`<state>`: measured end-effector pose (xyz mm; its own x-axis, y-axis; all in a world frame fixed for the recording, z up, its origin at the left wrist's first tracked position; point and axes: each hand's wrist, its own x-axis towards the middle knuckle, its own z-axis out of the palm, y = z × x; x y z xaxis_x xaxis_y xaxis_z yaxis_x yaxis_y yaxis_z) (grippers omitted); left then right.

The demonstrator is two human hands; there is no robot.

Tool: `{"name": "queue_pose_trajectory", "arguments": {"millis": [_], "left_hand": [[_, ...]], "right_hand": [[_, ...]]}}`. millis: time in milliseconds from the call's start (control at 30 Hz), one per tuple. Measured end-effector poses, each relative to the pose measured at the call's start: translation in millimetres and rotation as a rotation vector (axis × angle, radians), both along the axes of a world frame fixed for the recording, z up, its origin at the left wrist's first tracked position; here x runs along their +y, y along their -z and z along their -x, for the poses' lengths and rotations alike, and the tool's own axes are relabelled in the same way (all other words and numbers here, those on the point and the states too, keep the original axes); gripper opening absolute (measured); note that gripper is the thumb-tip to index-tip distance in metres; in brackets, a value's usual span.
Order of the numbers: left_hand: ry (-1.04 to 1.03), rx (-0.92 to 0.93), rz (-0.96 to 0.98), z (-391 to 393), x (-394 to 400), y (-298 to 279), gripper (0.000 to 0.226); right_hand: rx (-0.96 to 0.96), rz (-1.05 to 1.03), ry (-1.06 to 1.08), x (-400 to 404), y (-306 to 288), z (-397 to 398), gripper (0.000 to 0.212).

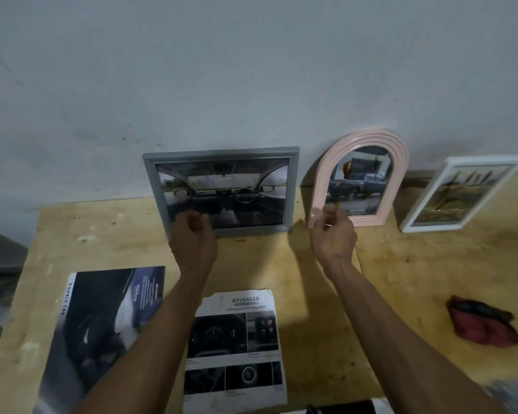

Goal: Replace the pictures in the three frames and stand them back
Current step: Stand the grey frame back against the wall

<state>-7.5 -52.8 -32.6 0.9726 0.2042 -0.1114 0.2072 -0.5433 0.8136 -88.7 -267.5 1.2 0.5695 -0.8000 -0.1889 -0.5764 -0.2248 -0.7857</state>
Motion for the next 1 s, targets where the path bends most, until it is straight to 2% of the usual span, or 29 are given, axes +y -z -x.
{"name": "queue_pose_trajectory", "arguments": {"millis": [133,233,367,533,600,700,767,833,1000], "left_hand": [[0.178,-0.019,0.085,23,-68,-9,0.016],[0.275,-0.004,0.103,34,-121,-17,0.019],[0.376,0.023,0.093,36,-180,-20,0.024],[0.312,0.146,0.031,29,-232,-14,0.038],[0.263,0.127,-0.004,27,-244,-11,0.038],[0.19,0.092,-0.031,28,-253,-10,0.035],[0.147,0.087,-0.036,31,-256,-13,0.035],[0.103,0.07,-0.007,38,-256,-18,0.034],[-0.05,0.068,0.135,69,-245,-32,0.033]], "right_hand": [[-0.008,0.073,0.078,-57,-8,13,0.02],[-0.015,0.084,0.1,-98,-6,14,0.034],[0.007,0.113,0.023,-141,-4,11,0.049],[0.054,0.005,-0.111,-176,10,5,0.078],[0.091,-0.004,-0.159,-184,16,3,0.071],[0.115,-0.093,-0.239,-196,19,1,0.046],[0.097,-0.155,-0.298,-201,20,2,0.046],[0.052,-0.18,-0.325,-204,15,9,0.043],[-0.039,-0.167,-0.354,-205,-7,39,0.012]]}}
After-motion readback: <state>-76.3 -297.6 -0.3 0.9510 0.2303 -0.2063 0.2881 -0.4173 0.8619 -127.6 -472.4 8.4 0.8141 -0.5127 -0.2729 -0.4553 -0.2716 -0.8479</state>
